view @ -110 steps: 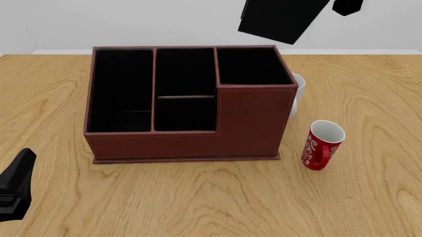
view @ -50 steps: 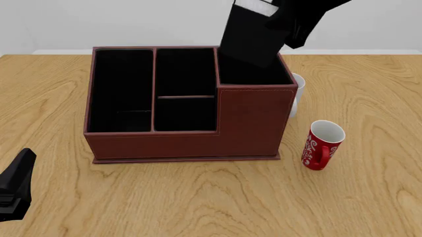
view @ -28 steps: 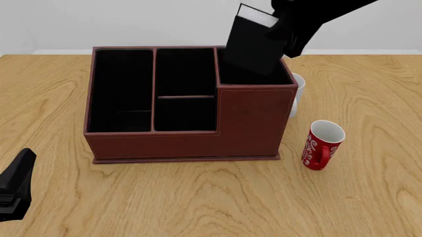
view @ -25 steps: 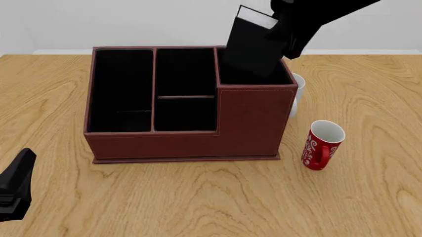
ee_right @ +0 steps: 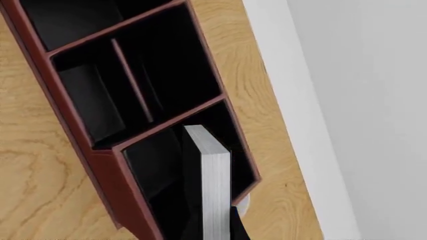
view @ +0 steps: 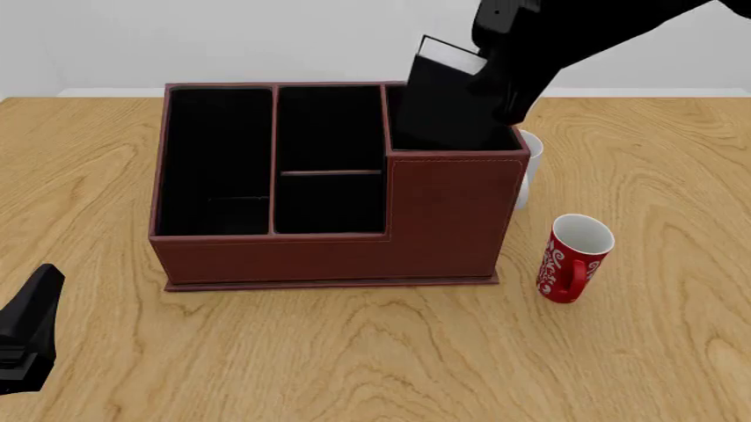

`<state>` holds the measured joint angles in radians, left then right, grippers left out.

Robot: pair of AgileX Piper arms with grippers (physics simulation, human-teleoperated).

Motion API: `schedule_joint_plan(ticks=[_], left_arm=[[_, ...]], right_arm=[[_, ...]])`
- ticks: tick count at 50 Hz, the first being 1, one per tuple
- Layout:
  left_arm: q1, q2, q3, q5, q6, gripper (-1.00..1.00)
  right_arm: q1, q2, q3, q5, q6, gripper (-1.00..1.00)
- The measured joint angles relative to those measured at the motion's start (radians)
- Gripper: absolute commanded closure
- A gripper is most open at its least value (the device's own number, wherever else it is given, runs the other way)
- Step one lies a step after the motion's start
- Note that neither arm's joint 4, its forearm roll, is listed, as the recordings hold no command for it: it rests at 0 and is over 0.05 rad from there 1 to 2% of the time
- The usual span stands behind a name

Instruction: Pick up the book and place it in the right compartment of the caddy.

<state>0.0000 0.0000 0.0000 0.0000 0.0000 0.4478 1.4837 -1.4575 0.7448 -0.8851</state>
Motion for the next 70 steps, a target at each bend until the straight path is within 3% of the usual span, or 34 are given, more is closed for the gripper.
schedule_joint_plan(ticks=[65, 66, 70], left_arm=[[0.000, 0.000, 0.000, 0.000, 0.000, -1.00], [0.000, 0.000, 0.000, 0.000, 0.000, -1.00], [0.000, 0.000, 0.000, 0.000, 0.000, -1.00]], right_arm=[[-0.006, 0.115, 0.036, -0.063, 0.022, 1.00], [-0.006, 0.117, 0.035, -0.063, 0.022, -1.00], [-0.008, 0.123, 0.026, -0.066, 0.027, -1.00]])
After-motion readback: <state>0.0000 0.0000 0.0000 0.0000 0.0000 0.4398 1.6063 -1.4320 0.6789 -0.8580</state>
